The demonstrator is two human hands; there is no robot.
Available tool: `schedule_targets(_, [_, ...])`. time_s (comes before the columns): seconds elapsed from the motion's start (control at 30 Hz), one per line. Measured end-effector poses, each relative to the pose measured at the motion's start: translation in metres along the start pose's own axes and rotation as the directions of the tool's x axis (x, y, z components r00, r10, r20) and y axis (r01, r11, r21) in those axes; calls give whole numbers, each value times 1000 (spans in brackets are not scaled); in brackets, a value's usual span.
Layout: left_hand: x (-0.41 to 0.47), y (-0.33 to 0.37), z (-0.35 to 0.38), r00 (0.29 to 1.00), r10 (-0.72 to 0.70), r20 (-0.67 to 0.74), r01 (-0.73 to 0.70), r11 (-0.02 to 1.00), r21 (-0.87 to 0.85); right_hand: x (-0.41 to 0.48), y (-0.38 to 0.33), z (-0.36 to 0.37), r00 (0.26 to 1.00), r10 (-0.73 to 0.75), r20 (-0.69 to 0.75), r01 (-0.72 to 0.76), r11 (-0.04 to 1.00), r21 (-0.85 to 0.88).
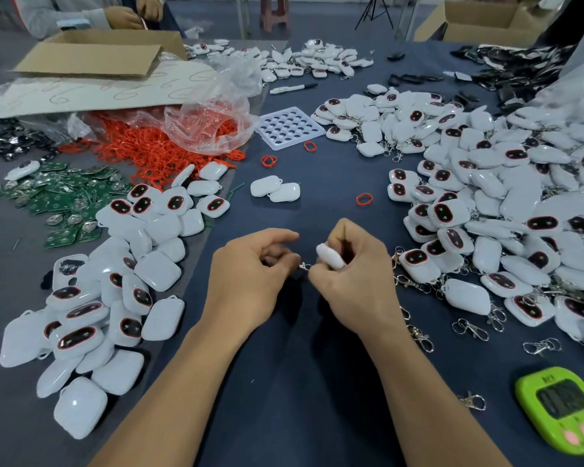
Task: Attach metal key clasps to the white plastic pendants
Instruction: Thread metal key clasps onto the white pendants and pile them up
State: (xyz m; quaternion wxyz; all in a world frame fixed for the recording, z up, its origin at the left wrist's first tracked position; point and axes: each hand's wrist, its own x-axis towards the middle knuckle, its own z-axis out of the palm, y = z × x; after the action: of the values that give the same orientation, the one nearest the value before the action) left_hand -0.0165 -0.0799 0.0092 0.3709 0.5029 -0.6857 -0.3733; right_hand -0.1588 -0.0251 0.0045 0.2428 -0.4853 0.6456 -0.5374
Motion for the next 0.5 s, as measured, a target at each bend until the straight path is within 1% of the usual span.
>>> schedule_targets(0.1, [1, 2, 1, 998, -35, -46, 28, 990, -141, -6, -2, 7, 999, -33, -5, 33, 999, -32])
schedule_targets(0.2, [3, 2, 1, 998, -61, -28, 51, 965, -257, -6, -1, 10, 999, -28, 15, 29, 998, -55])
schedule_targets(0.3, [4, 1, 1, 998, -67, 10, 67, 955, -290, -4, 1, 9, 1000, 11, 2, -11, 998, -57])
schedule_targets(0.5, [5, 2, 2, 998, -65, 13, 66, 935, -349, -4, -1, 11, 1000, 23, -18, -24, 999, -40])
